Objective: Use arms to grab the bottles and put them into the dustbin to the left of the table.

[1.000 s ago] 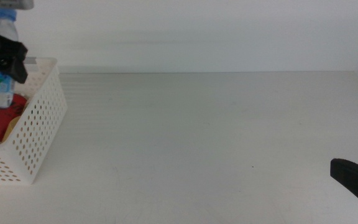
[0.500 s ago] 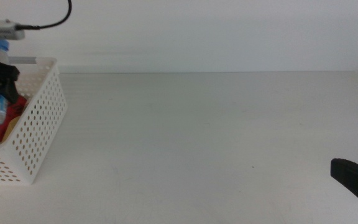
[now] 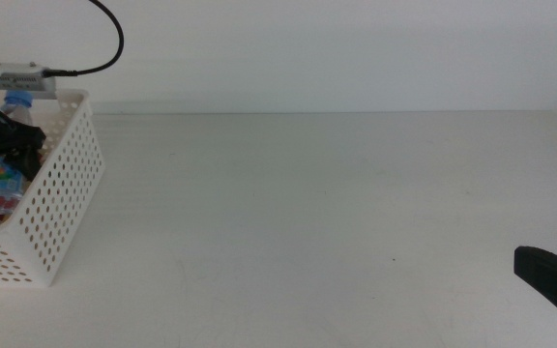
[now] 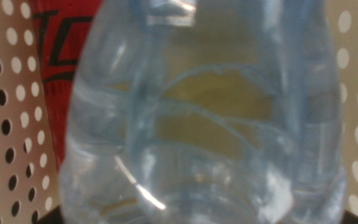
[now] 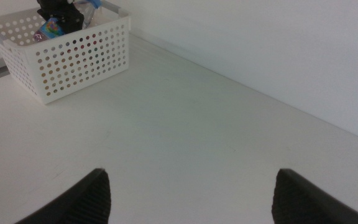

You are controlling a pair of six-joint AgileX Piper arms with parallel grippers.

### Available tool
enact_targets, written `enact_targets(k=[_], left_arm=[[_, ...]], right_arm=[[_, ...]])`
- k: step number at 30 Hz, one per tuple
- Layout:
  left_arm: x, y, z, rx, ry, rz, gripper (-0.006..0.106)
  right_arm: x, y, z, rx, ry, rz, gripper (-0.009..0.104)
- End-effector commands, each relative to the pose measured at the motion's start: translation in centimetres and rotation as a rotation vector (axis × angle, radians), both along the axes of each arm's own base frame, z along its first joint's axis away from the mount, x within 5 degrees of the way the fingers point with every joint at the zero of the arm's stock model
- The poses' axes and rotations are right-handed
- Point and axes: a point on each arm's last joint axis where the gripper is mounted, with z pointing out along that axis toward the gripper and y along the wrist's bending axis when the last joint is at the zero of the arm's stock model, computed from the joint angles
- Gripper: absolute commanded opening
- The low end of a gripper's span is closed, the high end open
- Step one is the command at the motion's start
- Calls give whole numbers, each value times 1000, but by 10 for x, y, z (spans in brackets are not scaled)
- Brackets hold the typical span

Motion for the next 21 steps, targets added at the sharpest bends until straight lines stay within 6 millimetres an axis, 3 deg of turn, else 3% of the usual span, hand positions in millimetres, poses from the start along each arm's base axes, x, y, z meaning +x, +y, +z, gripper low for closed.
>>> enact_targets(k=[1, 5, 12, 21], left_arm=[[-1, -2, 36, 16, -128, -15, 10], [0, -2, 36, 15, -139, -16, 34], [1, -1, 36, 25, -154, -15, 88], [-4, -4, 39, 4, -122, -18, 90]], right_arm=[[1, 0, 15, 41, -83, -2, 68], [1, 0, 15, 41, -83, -2, 68], [1, 0, 15, 41, -83, -2, 68], [1, 0, 15, 41, -83, -2, 68]])
